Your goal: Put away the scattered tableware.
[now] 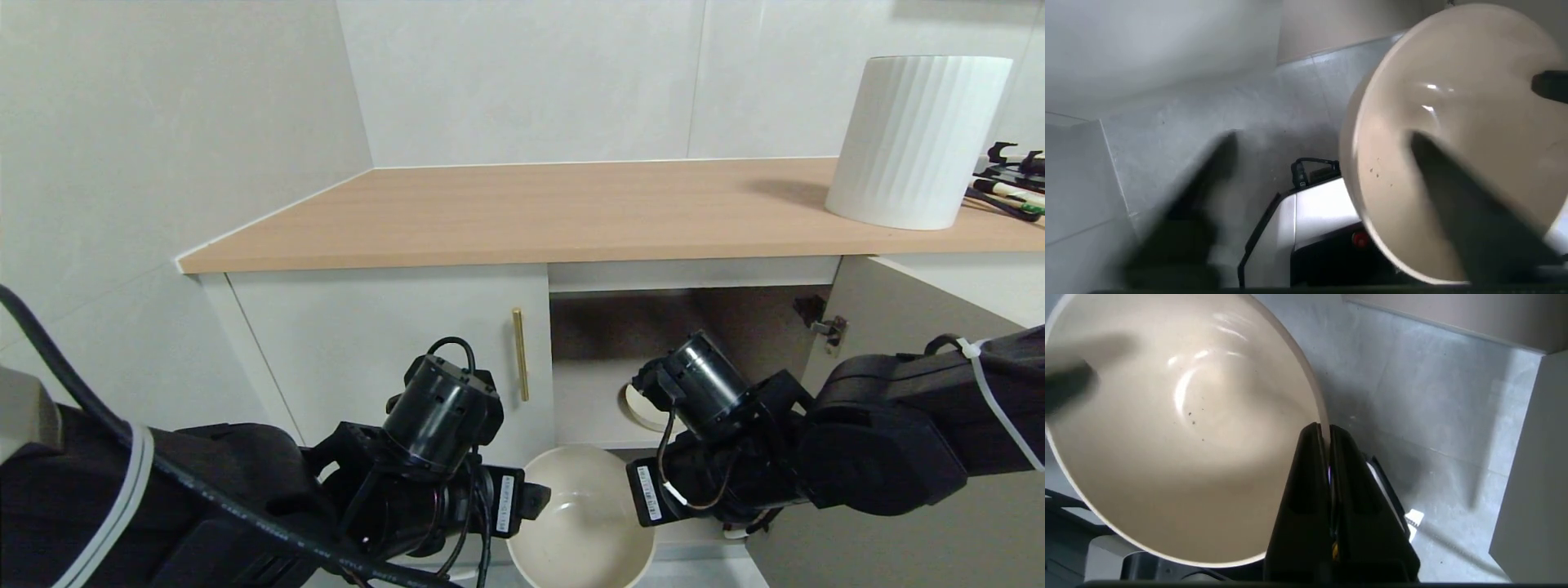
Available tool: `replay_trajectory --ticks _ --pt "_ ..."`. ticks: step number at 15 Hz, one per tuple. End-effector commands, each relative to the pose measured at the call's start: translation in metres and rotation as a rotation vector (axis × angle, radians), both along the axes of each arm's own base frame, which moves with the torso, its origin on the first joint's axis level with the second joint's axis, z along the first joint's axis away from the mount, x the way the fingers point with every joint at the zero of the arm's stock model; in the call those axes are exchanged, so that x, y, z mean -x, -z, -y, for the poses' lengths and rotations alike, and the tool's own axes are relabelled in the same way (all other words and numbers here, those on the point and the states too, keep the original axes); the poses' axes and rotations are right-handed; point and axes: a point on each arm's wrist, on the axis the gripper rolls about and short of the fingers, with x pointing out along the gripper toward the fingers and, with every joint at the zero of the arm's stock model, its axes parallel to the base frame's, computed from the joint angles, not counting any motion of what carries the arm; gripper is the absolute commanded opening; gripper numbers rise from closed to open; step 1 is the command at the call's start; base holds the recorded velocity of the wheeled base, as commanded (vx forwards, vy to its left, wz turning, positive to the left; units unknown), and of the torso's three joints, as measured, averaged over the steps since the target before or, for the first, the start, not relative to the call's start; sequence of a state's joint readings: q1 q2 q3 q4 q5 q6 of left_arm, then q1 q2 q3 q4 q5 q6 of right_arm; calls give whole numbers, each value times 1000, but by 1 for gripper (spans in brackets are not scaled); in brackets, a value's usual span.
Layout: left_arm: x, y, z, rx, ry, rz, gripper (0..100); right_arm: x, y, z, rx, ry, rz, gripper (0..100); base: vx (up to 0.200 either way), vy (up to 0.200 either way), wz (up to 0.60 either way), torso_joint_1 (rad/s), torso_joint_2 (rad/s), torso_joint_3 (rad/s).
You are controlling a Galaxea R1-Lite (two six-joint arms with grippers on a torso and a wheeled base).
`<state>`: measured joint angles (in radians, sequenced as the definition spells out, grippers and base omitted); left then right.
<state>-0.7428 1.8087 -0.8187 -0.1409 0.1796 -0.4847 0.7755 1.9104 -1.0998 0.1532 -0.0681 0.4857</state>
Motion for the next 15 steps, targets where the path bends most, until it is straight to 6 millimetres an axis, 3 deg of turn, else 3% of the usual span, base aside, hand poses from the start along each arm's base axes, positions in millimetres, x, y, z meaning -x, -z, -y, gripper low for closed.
replay_trajectory --ticks 1,4,7,13,15 --pt "0 0 0 4 1 2 100 0 1 -1 -2 -1 -1 0 0 0 0 0 0 0" --pt "0 -4 0 13 -3 13 100 -3 4 -1 9 8 -1 0 0 0 0 0 0 0" --pt "0 -9 -2 34 -14 21 100 -18 5 8 18 106 63 0 0 0 0 0 0 0" --pt "1 -17 -7 51 -24 41 100 -72 15 58 -30 419 127 0 0 0 0 0 0 0" --pt "1 -19 -8 57 -25 46 100 -91 28 70 -46 473 151 0 0 0 0 0 0 0"
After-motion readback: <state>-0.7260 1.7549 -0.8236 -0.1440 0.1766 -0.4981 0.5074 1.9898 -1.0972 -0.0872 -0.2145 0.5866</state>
